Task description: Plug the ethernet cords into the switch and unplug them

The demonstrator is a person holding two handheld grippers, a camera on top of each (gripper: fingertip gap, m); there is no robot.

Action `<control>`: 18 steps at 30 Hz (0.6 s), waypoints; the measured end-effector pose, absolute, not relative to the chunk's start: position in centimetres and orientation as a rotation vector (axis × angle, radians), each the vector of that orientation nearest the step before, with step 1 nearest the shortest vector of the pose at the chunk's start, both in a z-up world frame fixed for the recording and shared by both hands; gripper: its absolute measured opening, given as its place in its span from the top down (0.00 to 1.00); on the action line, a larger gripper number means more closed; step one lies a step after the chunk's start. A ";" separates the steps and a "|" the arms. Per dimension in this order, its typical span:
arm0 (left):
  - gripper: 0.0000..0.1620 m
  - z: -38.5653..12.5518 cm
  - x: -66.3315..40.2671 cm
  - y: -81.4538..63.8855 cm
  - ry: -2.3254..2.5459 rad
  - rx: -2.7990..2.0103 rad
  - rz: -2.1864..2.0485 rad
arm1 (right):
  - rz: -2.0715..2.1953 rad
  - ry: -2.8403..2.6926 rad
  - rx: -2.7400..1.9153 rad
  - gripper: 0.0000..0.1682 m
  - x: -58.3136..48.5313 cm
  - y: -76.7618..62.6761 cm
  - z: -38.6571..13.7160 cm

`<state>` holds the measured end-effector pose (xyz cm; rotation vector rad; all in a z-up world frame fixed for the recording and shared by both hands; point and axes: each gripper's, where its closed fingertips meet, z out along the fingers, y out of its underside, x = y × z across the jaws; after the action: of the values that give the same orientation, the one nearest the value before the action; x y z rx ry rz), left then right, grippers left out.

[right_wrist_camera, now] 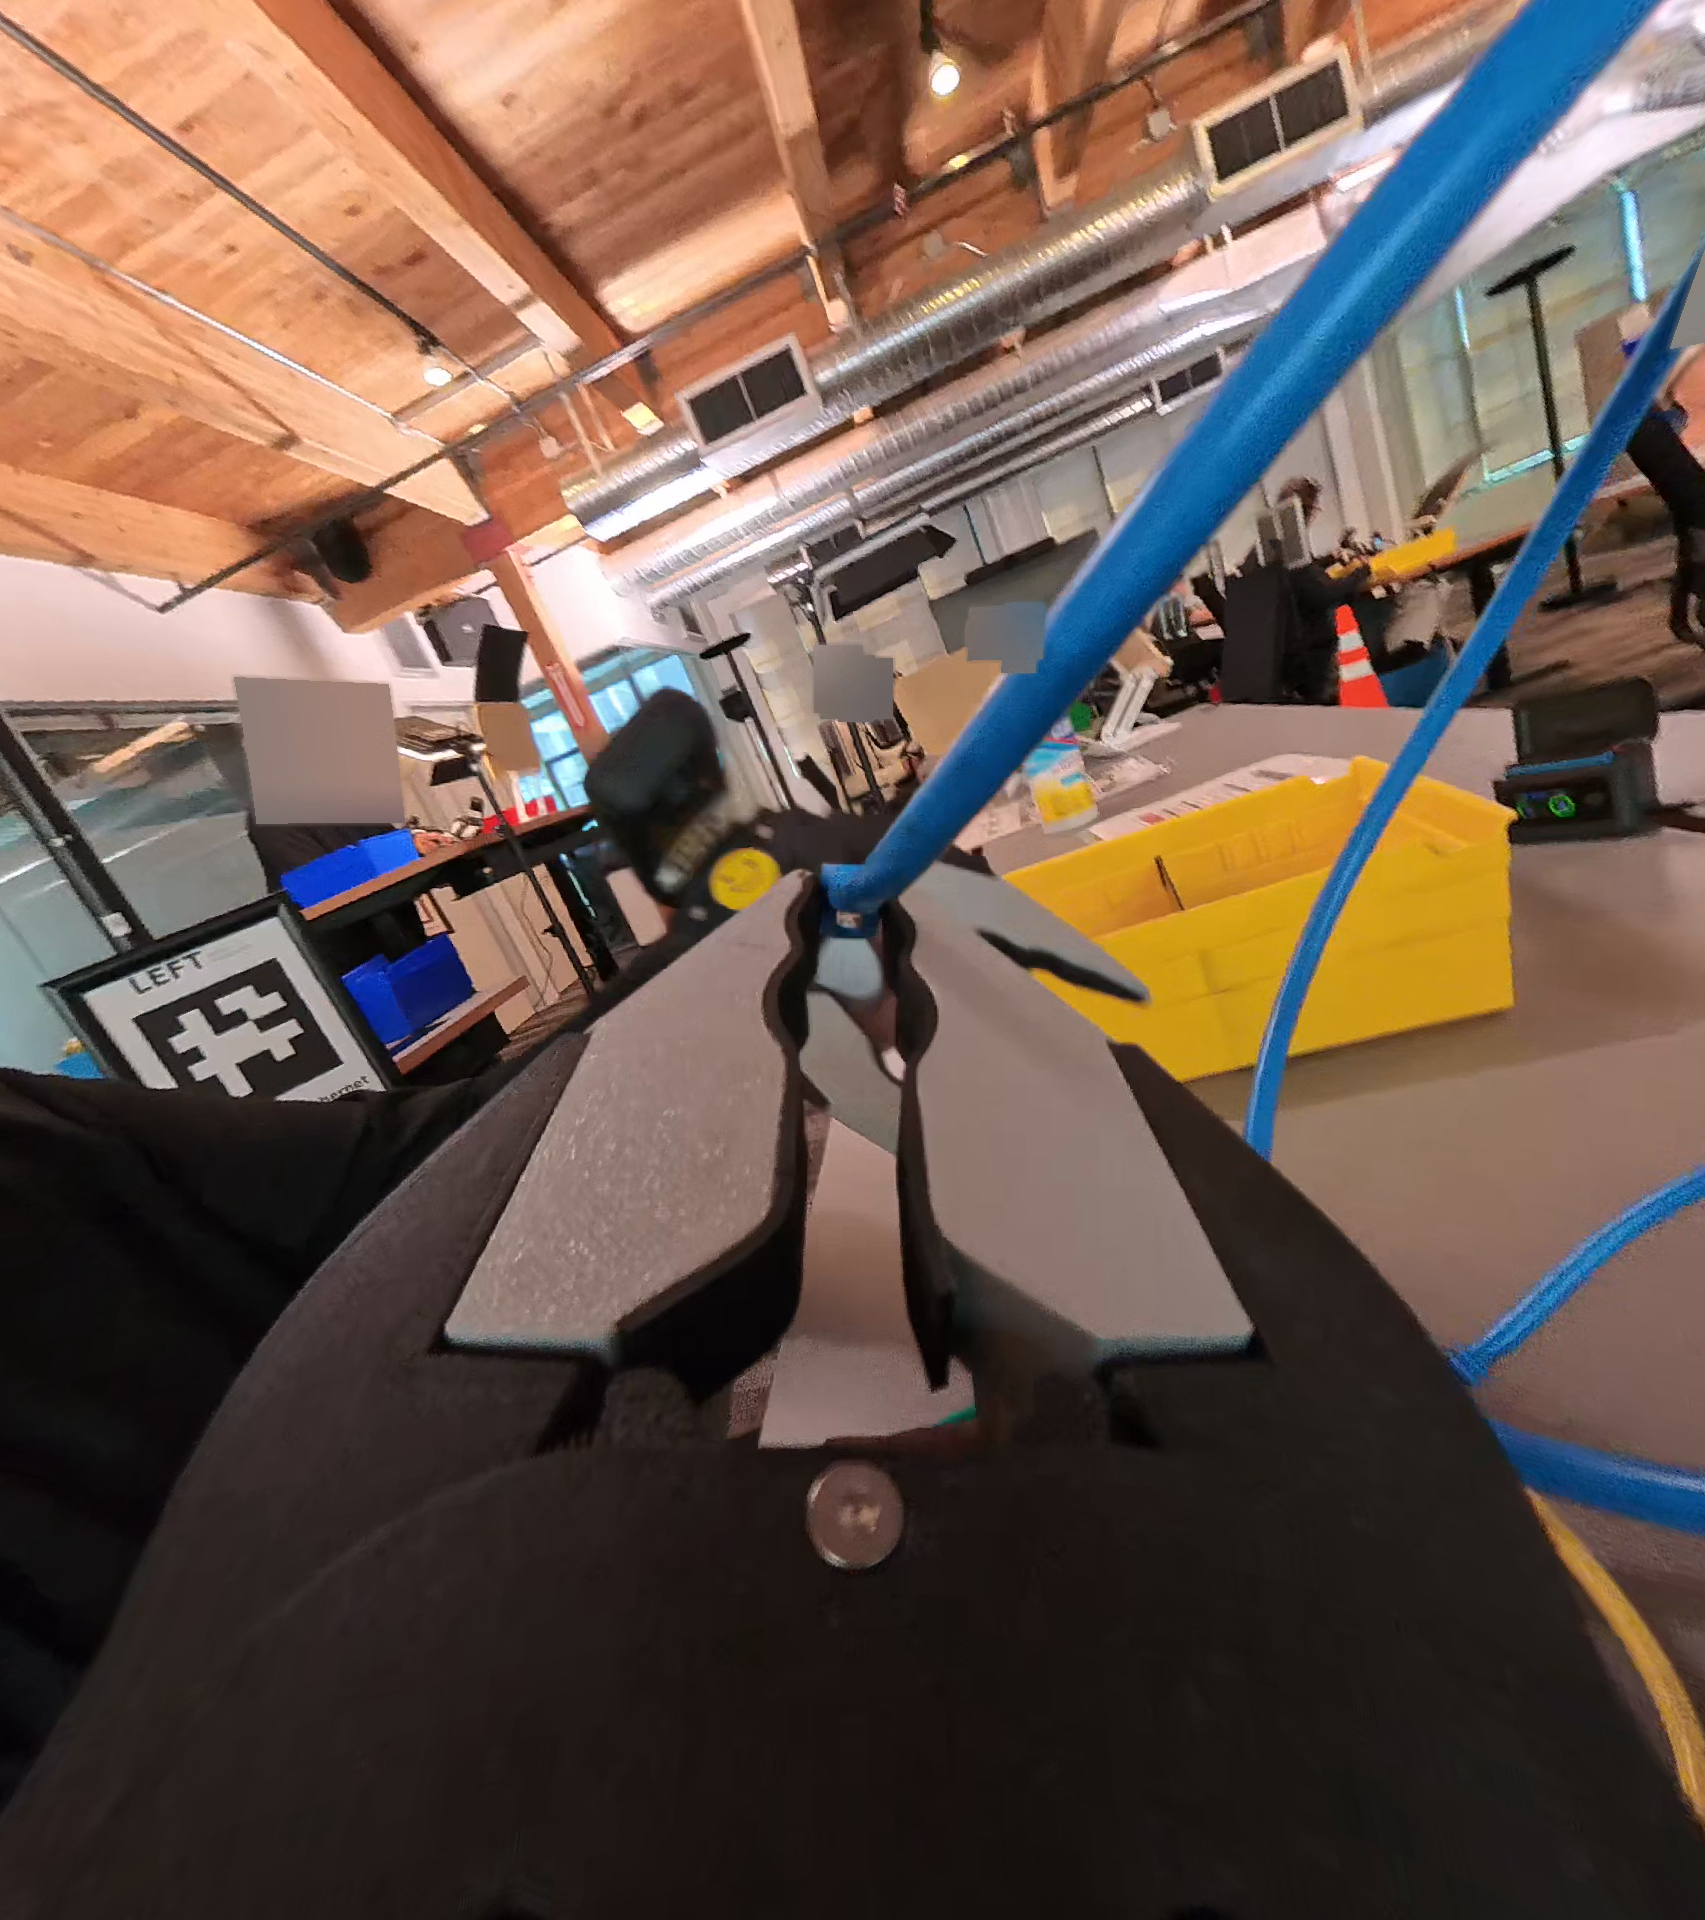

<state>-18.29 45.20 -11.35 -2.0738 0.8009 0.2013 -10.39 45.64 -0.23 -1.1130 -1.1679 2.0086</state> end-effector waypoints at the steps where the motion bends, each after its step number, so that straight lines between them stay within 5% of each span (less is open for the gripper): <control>1: 0.52 -12.8 -19.0 45.1 0.803 -2.115 0.178 | 2.013 -1.170 -1.088 0.95 -10.1 45.6 0.0; 6: 0.49 -18.7 -21.0 44.6 0.777 -2.336 0.002 | 1.992 -1.215 -1.071 0.95 -10.1 45.2 -0.2; 11: 0.35 -21.8 -23.3 44.9 0.845 -2.453 0.119 | 1.698 -1.325 -1.264 0.95 -12.1 46.7 -4.1; 18: 0.40 -23.2 -21.9 45.0 0.792 -2.506 -0.112 | 1.466 -1.444 -1.538 0.95 -13.7 48.5 -9.9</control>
<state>-21.91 45.01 -23.23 -2.5060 0.7918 -0.1120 -13.67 48.48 -9.94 -1.5379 -1.4440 1.4655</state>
